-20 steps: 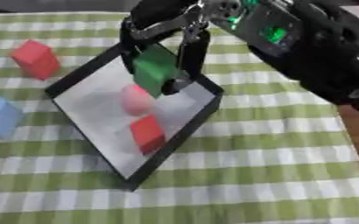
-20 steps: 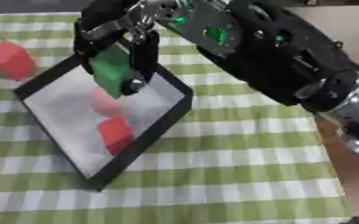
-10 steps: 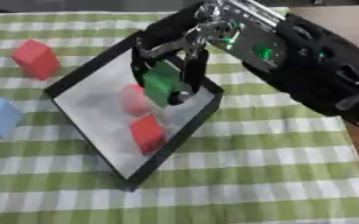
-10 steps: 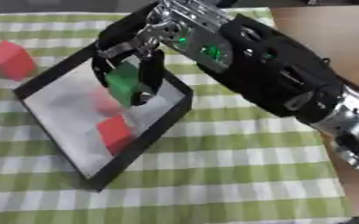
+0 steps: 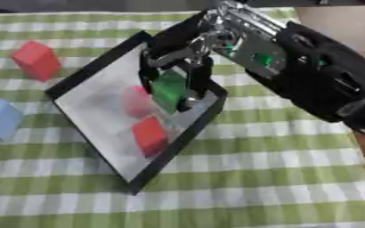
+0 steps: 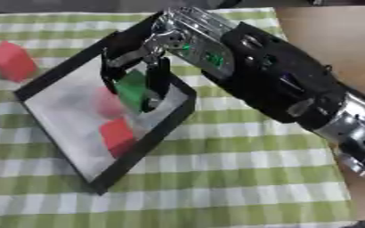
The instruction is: Pick up objects on the table and place them in the box.
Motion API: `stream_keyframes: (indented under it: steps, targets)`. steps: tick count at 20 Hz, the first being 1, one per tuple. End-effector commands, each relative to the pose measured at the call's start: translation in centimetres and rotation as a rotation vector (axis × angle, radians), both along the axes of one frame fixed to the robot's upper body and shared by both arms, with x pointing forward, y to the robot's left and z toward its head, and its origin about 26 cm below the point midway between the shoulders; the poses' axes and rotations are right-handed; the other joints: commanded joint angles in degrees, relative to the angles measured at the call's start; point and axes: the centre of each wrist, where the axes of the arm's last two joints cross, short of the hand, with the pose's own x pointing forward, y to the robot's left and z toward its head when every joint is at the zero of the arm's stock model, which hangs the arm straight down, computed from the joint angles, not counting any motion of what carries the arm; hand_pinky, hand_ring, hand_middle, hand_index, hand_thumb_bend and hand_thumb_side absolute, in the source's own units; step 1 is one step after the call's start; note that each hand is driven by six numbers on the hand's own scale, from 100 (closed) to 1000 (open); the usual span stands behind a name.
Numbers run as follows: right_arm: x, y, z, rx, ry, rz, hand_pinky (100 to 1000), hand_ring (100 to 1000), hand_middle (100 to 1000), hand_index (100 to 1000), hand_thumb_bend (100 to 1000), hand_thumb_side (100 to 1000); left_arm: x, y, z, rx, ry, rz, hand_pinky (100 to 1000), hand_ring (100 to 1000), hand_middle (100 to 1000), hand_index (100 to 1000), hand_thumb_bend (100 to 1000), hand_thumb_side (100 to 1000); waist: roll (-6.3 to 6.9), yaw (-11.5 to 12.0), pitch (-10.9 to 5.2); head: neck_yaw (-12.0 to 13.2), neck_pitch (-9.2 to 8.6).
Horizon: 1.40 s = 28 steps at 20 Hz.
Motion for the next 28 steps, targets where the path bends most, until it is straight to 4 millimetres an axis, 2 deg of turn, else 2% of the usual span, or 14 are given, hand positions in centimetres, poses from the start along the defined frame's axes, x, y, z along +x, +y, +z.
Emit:
stream_keyframes:
  steps: [1, 6, 12, 14, 18, 19, 20, 24, 26, 28]
  targets:
    - [0.1, -0.1, 1.0, -0.009, -0.036, 0.004, 791, 773, 698, 779, 476, 118, 0.1, 0.2, 1.1, 0.024, -0.029, -0.008, 803, 893, 789, 841, 303, 769, 0.26, 0.0, -0.71, -0.2, -0.07]
    - [0.3, -0.4, 0.6, -0.041, -0.043, 0.002, 841, 841, 809, 855, 556, 204, 0.1, 0.2, 1.1, 0.025, -0.028, -0.008, 802, 893, 789, 841, 303, 769, 0.25, 0.0, -0.69, -0.2, 0.03]
    - [0.0, -0.6, 1.4, -0.008, -0.056, 0.01, 842, 839, 808, 852, 549, 212, 0.1, 0.2, 1.1, 0.026, -0.027, -0.008, 802, 893, 789, 841, 304, 767, 0.15, 0.0, -0.89, -0.3, 0.1]
    - [-0.6, -1.0, 2.5, 0.038, -0.062, 0.016, 840, 833, 799, 846, 538, 207, 0.1, 0.2, 1.1, 0.026, -0.026, -0.006, 802, 893, 789, 841, 303, 768, 0.1, -0.1, -0.96, -0.2, 0.16]
    - [-2.8, -2.4, 6.1, 0.239, -0.052, 0.02, 850, 824, 780, 843, 516, 183, 0.0, 0.3, 1.0, 0.027, -0.023, -0.002, 802, 893, 789, 841, 302, 768, 0.11, -0.4, -1.02, 0.0, 0.32]
    - [-3.5, -3.0, 7.3, 0.318, -0.041, 0.022, 854, 820, 778, 843, 314, 337, 0.0, 0.3, 1.0, 0.026, -0.023, 0.0, 802, 893, 789, 841, 302, 768, 0.16, -0.5, -1.02, 0.0, 0.34]
    - [-4.3, -3.5, 8.3, 0.388, -0.027, 0.022, 854, 820, 772, 843, 513, 169, 0.0, 0.3, 1.0, 0.025, -0.024, 0.002, 802, 893, 789, 841, 302, 768, 0.18, -0.5, -1.02, 0.1, 0.34]
    - [-6.9, -6.1, 11.6, 0.651, 0.014, 0.008, 865, 816, 761, 837, 428, 170, -0.1, 0.4, 1.0, 0.026, -0.022, 0.008, 801, 893, 789, 841, 302, 768, 0.24, -0.9, -1.03, 0.1, 0.27]
    - [-7.9, -7.5, 12.5, 0.731, 0.024, -0.007, 867, 813, 752, 830, 318, 224, -0.1, 0.5, 1.0, 0.027, -0.024, 0.01, 802, 893, 789, 841, 301, 767, 0.25, -1.1, -1.01, 0.3, 0.19]
    - [-8.7, -9.1, 12.7, 0.816, 0.047, -0.022, 868, 810, 746, 827, 264, 249, -0.1, 0.5, 1.1, 0.028, -0.027, 0.011, 802, 893, 789, 841, 301, 766, 0.35, -1.4, -0.99, 0.3, 0.12]
